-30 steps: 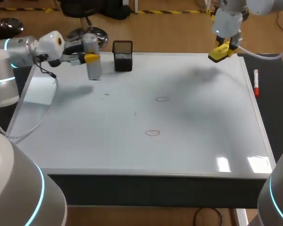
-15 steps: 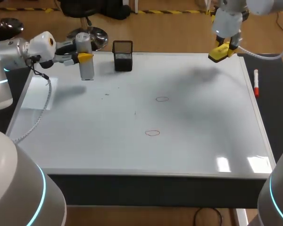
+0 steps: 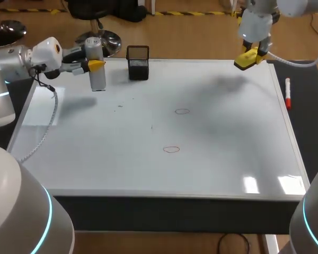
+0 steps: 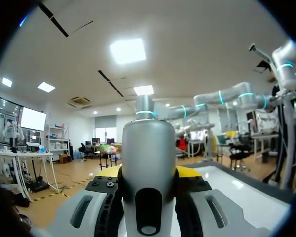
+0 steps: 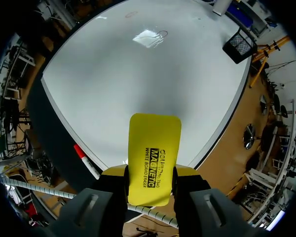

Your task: Pick up the inspection probe, press it on each red-marked spot on the whiteboard one by one, put down the probe, pick up the eraser, and wipe off all the red marks.

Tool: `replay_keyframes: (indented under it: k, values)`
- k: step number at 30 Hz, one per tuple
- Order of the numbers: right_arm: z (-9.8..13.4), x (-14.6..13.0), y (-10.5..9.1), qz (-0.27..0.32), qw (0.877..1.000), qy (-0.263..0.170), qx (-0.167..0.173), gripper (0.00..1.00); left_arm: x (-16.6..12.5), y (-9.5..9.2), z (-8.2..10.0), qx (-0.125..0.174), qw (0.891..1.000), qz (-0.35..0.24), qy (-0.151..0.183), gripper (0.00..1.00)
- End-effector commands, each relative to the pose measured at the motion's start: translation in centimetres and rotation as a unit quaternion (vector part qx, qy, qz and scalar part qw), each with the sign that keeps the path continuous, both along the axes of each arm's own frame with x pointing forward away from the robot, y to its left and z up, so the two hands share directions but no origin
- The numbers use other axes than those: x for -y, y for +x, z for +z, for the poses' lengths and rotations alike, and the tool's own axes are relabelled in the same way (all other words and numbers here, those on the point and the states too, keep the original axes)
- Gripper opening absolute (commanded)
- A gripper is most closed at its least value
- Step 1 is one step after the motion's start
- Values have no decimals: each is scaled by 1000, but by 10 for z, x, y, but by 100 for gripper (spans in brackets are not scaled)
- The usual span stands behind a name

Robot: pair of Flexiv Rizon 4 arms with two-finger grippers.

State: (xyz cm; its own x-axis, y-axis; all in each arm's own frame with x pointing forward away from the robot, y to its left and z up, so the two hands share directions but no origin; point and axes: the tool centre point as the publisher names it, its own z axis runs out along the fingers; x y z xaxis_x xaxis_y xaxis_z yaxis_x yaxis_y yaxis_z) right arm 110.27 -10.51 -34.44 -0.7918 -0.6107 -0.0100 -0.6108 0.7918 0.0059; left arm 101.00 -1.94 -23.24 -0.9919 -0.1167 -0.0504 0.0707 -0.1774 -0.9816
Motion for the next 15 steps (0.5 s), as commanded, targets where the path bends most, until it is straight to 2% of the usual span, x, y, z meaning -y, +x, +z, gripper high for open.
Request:
replay_keyframes:
  k: [1,8,15]
  values:
    - [1,0,1,1,1000,-2,-2,0,1,-4,3,-1,1000,10,2,0]
    - [0,-13,-19,36,999,-3,5,0,1,-4,3,-1,1000,10,2,0]
    - [16,-49,-50,100,995,-1,25,0,1,-4,3,-1,1000,10,2,0]
